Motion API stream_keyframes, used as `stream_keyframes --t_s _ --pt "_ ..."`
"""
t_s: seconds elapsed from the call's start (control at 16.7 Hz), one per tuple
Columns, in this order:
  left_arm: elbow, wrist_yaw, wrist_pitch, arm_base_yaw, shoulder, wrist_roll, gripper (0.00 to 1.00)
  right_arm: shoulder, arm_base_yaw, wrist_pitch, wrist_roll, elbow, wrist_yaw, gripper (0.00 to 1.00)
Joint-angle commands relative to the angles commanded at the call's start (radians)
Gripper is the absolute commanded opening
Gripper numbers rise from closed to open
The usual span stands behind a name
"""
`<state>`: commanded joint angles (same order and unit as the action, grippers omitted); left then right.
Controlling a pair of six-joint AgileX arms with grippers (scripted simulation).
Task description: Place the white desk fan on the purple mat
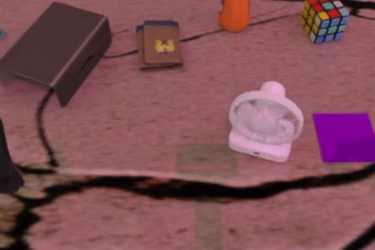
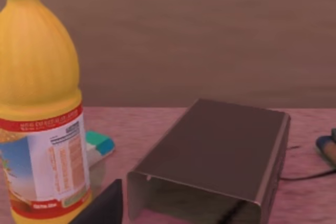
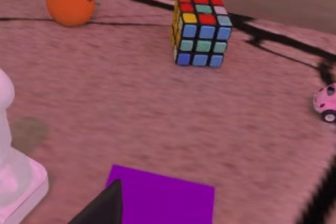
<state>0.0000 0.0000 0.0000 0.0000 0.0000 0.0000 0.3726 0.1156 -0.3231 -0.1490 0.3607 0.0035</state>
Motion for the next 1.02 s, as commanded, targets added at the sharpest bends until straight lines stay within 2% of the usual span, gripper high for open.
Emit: stream_keyframes --t_s 0.72,1.02 --pt "0.0 0.0 0.0 0.0 0.0 0.0 1.0 1.204 0.318 -0.824 -0.367 1.21 -0.007 1.0" --pt "0.0 0.0 0.0 0.0 0.0 0.0 1.0 1.569 0.414 -1.089 -0.482 1.556 -0.006 1.0"
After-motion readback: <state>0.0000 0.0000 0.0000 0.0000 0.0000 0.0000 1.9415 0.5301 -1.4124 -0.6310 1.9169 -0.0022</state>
